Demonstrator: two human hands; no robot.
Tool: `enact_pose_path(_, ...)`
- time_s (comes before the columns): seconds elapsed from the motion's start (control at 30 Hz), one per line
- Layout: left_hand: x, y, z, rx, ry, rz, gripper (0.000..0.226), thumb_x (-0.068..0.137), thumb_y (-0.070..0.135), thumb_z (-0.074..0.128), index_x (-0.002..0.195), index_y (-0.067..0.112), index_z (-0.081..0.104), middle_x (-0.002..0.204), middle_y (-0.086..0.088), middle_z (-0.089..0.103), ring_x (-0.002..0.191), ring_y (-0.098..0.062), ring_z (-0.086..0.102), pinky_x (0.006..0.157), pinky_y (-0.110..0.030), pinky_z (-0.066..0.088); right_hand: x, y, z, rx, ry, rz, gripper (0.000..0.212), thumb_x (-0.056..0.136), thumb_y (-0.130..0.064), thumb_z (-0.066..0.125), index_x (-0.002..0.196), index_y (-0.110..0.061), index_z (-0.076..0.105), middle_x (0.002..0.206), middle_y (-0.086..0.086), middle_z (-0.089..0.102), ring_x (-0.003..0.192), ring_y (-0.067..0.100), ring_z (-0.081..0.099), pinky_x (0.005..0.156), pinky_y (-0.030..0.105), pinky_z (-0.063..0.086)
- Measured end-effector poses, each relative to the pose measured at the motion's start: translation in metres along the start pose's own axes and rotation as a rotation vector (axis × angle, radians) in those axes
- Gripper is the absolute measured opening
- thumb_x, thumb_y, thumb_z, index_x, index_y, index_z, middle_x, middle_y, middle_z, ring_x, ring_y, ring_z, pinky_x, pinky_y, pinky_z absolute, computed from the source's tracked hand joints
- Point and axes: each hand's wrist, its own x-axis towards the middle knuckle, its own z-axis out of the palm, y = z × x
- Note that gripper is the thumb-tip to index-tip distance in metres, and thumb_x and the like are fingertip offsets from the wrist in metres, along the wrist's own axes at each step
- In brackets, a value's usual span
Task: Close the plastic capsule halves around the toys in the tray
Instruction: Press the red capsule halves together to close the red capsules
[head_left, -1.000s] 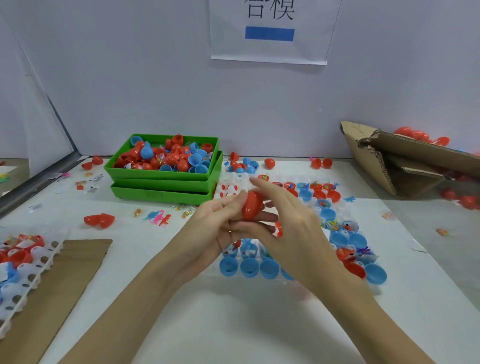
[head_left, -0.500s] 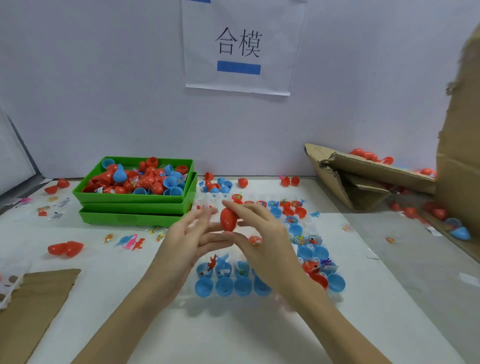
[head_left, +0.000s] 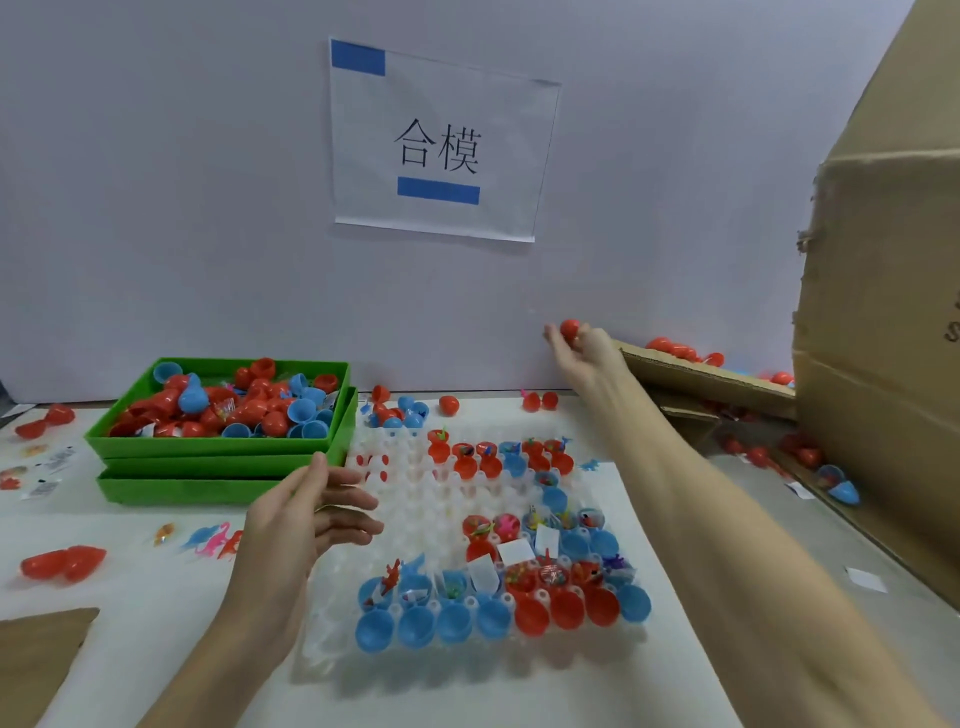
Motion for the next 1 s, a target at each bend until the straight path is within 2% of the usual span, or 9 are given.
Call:
enact_pose_path(0.07, 0.002, -0.001, -0.001, 0.014, 0.000, -0.009, 0.045, 0.110, 0.035, 0.046, 0.098, -0.001, 0.070, 0.081, -0.021, 0.074, 0.067, -0.034, 0.073, 0.060, -0.035, 0.059, 0.020, -0.005, 0.003, 0.018, 0.069, -0.040, 0.051, 0.107, 0.007, 0.033, 0.156, 0.006, 0.020, 0.164, 0.022, 0.022, 0.153, 0.034, 0.024, 0.121, 0.031, 0.023)
enact_pose_path(0.17, 0.003, 0.000, -0.002, 0.031, 0.011, -0.017, 0.046, 0.110, 0.035, 0.046, 0.096, -0.002, 0.069, 0.079, -0.021, 0.073, 0.066, -0.034, 0.073, 0.062, -0.037, 0.059, 0.028, 0.001, -0.002, -0.258, 0.135, -0.118, 0.054, 0.105, 0.013, 0.021, 0.158, 0.006, 0.017, 0.164, 0.025, 0.022, 0.152, 0.037, 0.025, 0.124, 0.034, 0.021)
enact_pose_path(0.27, 0.003, 0.001, -0.003, 0.043, 0.019, -0.021, 0.047, 0.110, 0.034, 0.046, 0.095, -0.004, 0.069, 0.078, -0.020, 0.073, 0.065, -0.033, 0.073, 0.064, -0.039, 0.058, -0.003, 0.013, -0.022, -0.466, 0.006, -0.041, 0.055, 0.103, 0.014, 0.027, 0.157, 0.009, 0.015, 0.160, 0.028, 0.030, 0.148, 0.036, 0.036, 0.122, 0.039, 0.031)
enact_pose_path(0.33, 0.003, 0.003, -0.003, 0.055, 0.017, -0.022, 0.045, 0.110, 0.032, 0.047, 0.094, -0.004, 0.069, 0.076, -0.019, 0.073, 0.065, -0.032, 0.073, 0.061, -0.036, 0.058, -0.028, 0.017, -0.040, -0.578, -0.108, 0.013, 0.047, 0.105, 0.008, 0.030, 0.152, 0.010, 0.028, 0.155, 0.025, 0.041, 0.144, 0.033, 0.043, 0.119, 0.036, 0.036)
enact_pose_path(0.47, 0.001, 0.005, -0.002, 0.073, 0.014, -0.012, 0.043, 0.110, 0.031, 0.048, 0.092, -0.002, 0.069, 0.074, -0.017, 0.073, 0.063, -0.029, 0.072, 0.060, -0.034, 0.058, -0.075, 0.021, -0.070, -0.785, -0.175, -0.090, 0.030, 0.107, 0.000, 0.037, 0.121, -0.001, 0.063, 0.123, 0.015, 0.071, 0.118, 0.024, 0.068, 0.092, 0.024, 0.058)
enact_pose_path(0.63, 0.000, 0.006, -0.002, 0.089, 0.020, -0.009, 0.043, 0.110, 0.030, 0.048, 0.092, -0.002, 0.070, 0.074, -0.017, 0.072, 0.063, -0.029, 0.072, 0.061, -0.036, 0.057, -0.077, 0.028, -0.078, -1.343, -0.038, -0.316, 0.031, 0.103, 0.004, 0.046, 0.100, -0.011, 0.072, 0.101, 0.008, 0.075, 0.085, 0.015, 0.077, 0.075, 0.024, 0.062)
enact_pose_path(0.8, 0.003, 0.006, -0.005, 0.092, 0.042, -0.002, 0.043, 0.110, 0.030, 0.048, 0.088, 0.000, 0.071, 0.073, -0.017, 0.072, 0.062, -0.029, 0.071, 0.063, -0.039, 0.056, -0.010, 0.000, -0.055, -1.996, 0.057, -0.620, 0.035, 0.094, 0.007, 0.055, 0.121, -0.009, 0.069, 0.123, 0.010, 0.069, 0.114, 0.025, 0.064, 0.096, 0.031, 0.051)
enact_pose_path(0.9, 0.006, 0.003, -0.008, 0.088, 0.053, -0.012, 0.044, 0.110, 0.030, 0.049, 0.087, 0.000, 0.071, 0.074, -0.019, 0.071, 0.061, -0.029, 0.070, 0.064, -0.041, 0.055, 0.021, -0.008, -0.061, -2.460, -0.073, -0.397, 0.048, 0.095, 0.009, 0.055, 0.138, -0.012, 0.060, 0.139, 0.014, 0.060, 0.126, 0.031, 0.058, 0.105, 0.038, 0.049)
enact_pose_path(1.0, 0.008, 0.001, -0.010, 0.084, 0.046, -0.022, 0.044, 0.110, 0.030, 0.048, 0.087, -0.001, 0.071, 0.074, -0.019, 0.071, 0.060, -0.030, 0.070, 0.065, -0.042, 0.054, 0.035, -0.007, -0.082, -2.647, -0.156, -0.243, 0.048, 0.093, 0.008, 0.059, 0.137, -0.009, 0.059, 0.138, 0.014, 0.060, 0.123, 0.030, 0.059, 0.103, 0.035, 0.049)
